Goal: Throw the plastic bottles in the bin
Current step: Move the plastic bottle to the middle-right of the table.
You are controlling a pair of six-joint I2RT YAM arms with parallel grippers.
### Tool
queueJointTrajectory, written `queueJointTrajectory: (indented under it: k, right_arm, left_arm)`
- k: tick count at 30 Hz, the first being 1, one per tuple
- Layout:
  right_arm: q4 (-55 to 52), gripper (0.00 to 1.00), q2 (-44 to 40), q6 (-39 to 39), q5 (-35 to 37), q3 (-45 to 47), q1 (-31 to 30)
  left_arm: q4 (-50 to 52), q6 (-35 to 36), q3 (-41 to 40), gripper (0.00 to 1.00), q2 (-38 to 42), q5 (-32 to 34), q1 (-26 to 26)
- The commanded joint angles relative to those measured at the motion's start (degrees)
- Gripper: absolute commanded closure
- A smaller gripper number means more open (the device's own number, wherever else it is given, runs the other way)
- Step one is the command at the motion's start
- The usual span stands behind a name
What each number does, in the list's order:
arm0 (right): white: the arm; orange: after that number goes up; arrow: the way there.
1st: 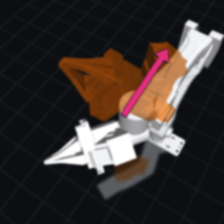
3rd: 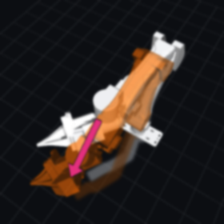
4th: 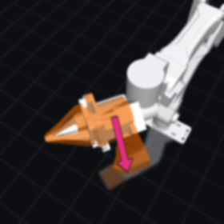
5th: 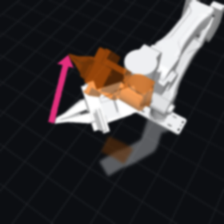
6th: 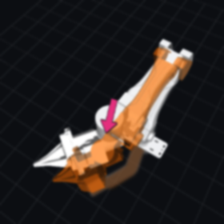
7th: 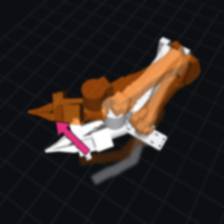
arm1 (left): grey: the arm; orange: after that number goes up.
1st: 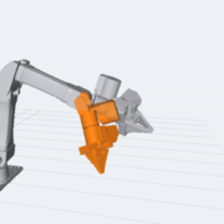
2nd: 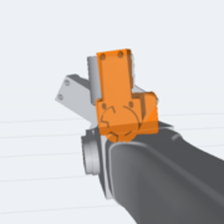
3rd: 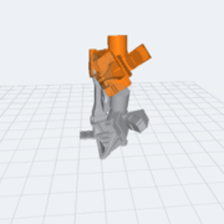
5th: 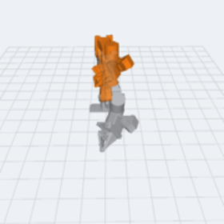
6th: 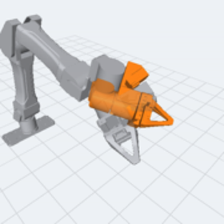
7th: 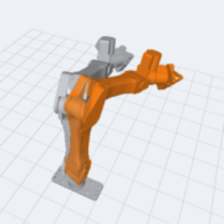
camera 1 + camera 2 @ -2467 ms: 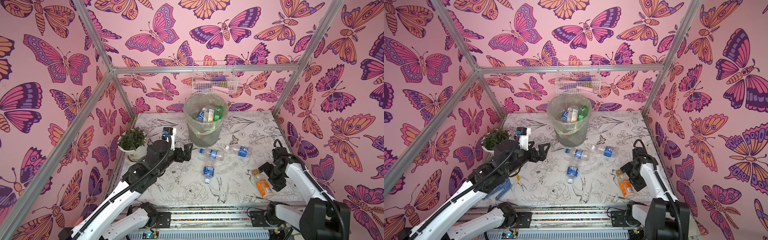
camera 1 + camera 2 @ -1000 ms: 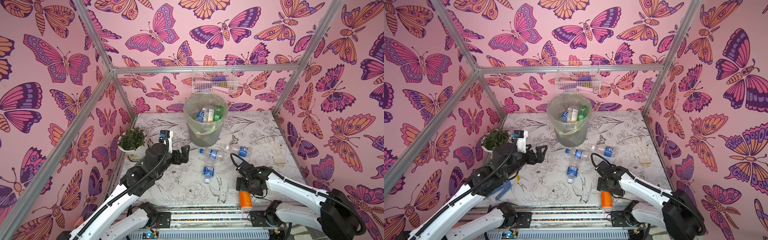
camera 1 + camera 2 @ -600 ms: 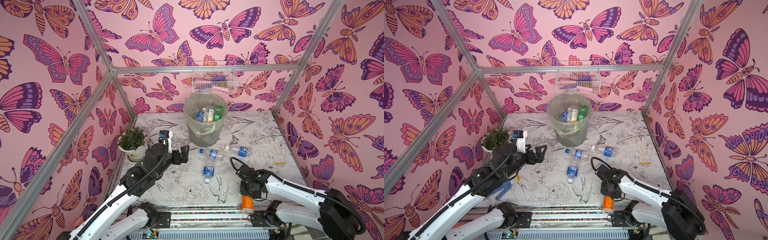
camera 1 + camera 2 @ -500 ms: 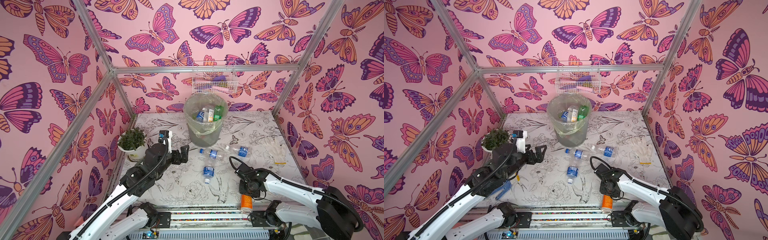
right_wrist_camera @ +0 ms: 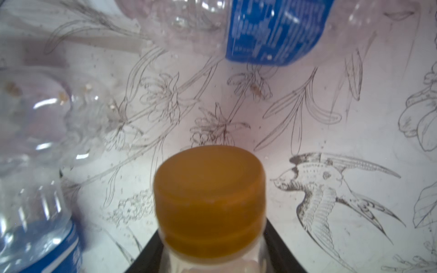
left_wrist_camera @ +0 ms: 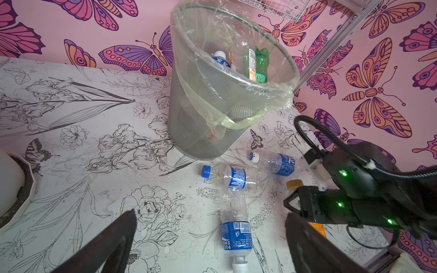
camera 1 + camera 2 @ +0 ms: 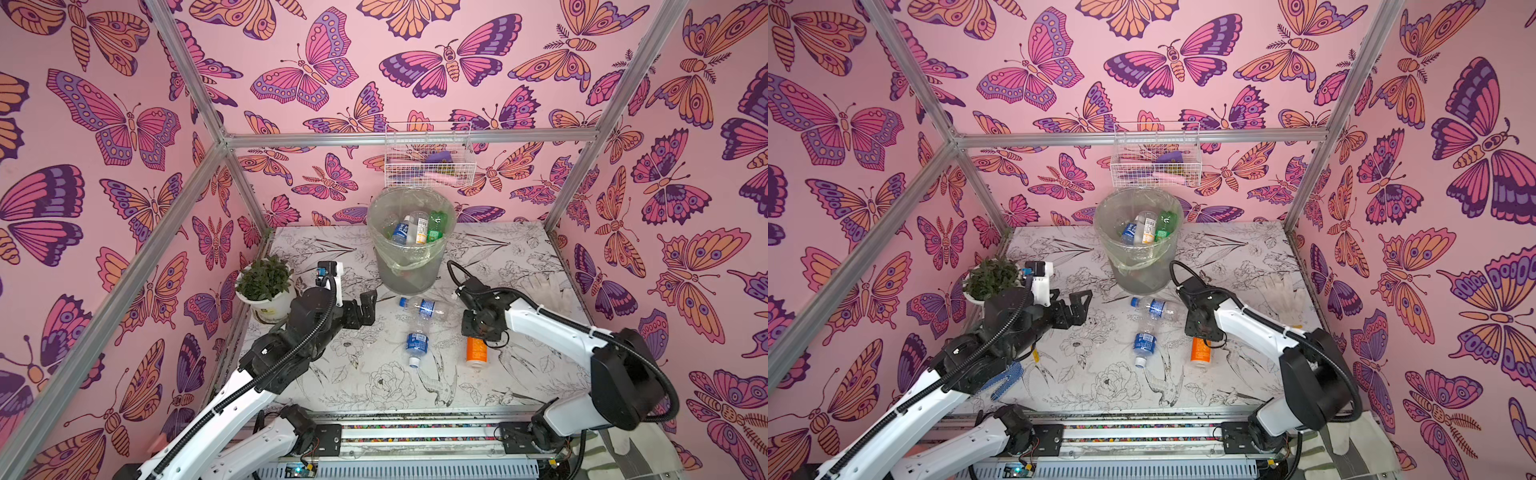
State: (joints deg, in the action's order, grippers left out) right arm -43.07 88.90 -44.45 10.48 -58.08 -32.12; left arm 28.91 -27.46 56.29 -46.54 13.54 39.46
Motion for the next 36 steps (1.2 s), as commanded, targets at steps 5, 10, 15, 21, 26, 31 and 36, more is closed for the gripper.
queueJointTrajectory:
  k: [5,10,15,21,26,31,36]
  right_arm:
    - [-1.32,0.79,7.73,4.98,2.08,-6.15,1.27]
    - [-1.40,0.67,7.88,4.54,2.90,-5.95,1.52]
    - [-1.75,0.33,6.18,4.72,3.09,-5.72,1.95]
    - [-2.48,0.17,2.94,4.59,2.37,-5.46,2.14]
    - [-2.81,0.16,-1.40,5.21,2.07,-4.37,2.15]
    - [-2.89,0.14,-3.34,6.67,2.35,-2.14,2.48]
    - [-0.61,0.14,-4.28,8.68,-1.28,1.63,3.71]
  left_arm:
    - [1.68,0.31,-1.18,0.00,1.38,1.14,0.19]
    - [1.93,0.22,-1.40,0.00,1.68,1.31,0.20]
    - [1.99,0.13,-1.54,0.00,1.81,1.40,0.19]
    - [2.03,0.06,-1.62,0.00,2.00,1.54,0.18]
    - [2.14,0.28,-1.59,0.00,2.31,1.66,0.18]
    - [2.25,0.15,-1.70,0.00,2.42,1.79,0.18]
    - [2.60,0.04,-1.85,0.00,2.68,1.75,0.21]
